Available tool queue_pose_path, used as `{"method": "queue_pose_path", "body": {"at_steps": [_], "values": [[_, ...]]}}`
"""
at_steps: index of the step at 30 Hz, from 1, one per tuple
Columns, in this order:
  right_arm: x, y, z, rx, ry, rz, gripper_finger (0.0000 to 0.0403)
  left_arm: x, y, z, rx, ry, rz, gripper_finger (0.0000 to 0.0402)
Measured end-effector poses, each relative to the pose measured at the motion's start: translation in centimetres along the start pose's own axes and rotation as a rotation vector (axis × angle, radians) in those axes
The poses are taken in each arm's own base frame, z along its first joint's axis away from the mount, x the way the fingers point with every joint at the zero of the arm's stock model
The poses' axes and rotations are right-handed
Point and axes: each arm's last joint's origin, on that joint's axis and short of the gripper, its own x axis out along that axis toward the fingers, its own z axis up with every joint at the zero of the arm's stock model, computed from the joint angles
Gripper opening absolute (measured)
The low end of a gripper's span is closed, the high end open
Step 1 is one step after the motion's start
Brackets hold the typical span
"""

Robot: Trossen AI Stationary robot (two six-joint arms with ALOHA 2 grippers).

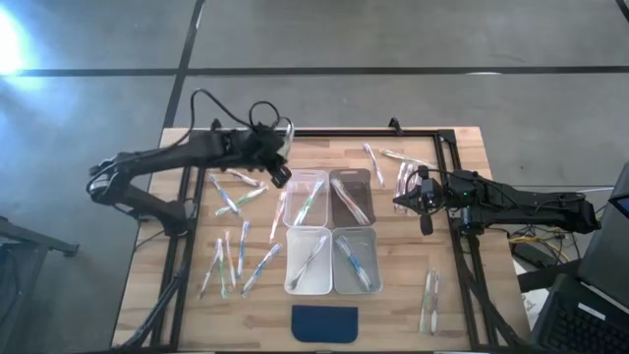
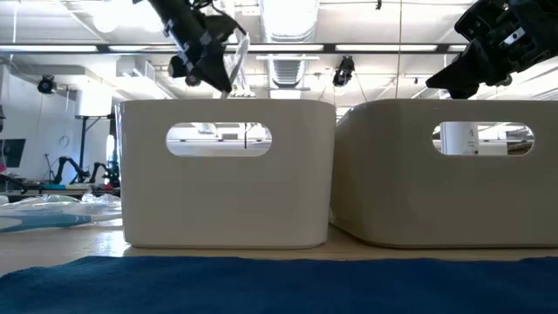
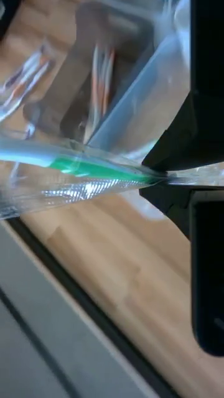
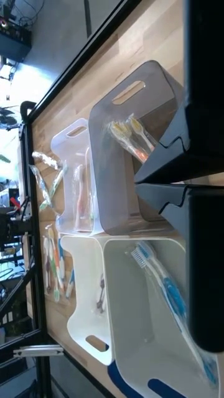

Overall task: Pick & Place Toothbrushes
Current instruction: Put the green toothbrush into the transparent bin

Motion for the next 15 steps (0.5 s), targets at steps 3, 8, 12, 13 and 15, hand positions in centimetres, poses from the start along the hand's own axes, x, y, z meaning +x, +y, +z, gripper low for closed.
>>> {"method": "queue_pose_path", "body": {"at_steps": [3,8,12,13,15], "values": [[0.0,0.0,0.0,-0.001,0.000,0.000,0.0008,0.2,-1.8,-0.3,-0.016,0.019,-0.041,0.0029],[0.0,0.0,0.0,0.000,0.000,0.000,0.0008,0.1,-4.7,0.1,-0.031,0.015,-0.089,0.0028],[0.0,0.0,0.0,0.000,0.000,0.000,0.0008,0.7,-6.6,0.7,-0.020,0.033,-0.111,0.0028],[0.0,0.0,0.0,0.000,0.000,0.000,0.0008,0.9,-7.0,0.9,-0.015,0.047,-0.108,0.0028],[0.0,0.0,0.0,-0.001,0.000,0.000,0.0008,1.4,-7.4,1.2,-0.016,0.093,-0.086,0.0028]]}}
